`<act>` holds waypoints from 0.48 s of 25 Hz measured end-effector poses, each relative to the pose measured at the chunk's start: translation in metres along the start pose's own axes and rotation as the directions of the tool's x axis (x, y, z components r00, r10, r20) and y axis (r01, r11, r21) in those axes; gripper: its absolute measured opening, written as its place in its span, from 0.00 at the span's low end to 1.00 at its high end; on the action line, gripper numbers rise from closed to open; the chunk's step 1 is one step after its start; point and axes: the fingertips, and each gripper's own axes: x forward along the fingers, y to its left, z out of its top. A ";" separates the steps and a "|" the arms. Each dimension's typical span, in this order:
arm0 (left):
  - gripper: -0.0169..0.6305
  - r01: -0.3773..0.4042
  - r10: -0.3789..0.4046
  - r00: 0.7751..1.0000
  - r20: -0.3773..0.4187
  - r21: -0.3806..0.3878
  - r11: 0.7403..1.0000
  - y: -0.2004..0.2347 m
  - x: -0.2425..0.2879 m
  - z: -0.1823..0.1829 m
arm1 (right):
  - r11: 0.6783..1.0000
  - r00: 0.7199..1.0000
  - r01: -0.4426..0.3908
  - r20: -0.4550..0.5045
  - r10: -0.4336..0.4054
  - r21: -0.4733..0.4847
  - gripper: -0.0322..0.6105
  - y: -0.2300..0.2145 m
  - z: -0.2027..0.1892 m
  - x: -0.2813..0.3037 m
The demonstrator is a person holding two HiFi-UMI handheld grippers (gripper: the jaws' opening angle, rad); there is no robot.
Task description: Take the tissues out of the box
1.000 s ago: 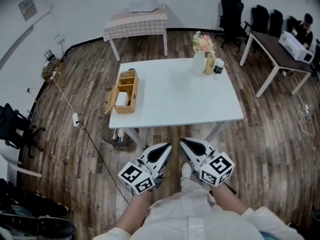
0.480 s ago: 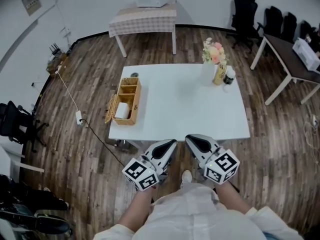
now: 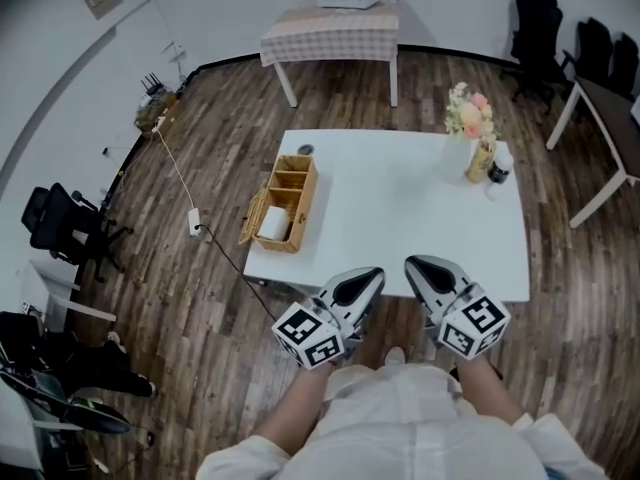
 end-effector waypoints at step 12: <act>0.03 -0.005 0.004 1.000 -0.027 -0.003 1.000 0.026 0.009 0.006 | 1.000 1.000 0.011 -0.004 -0.010 0.011 0.10 -0.009 0.001 0.022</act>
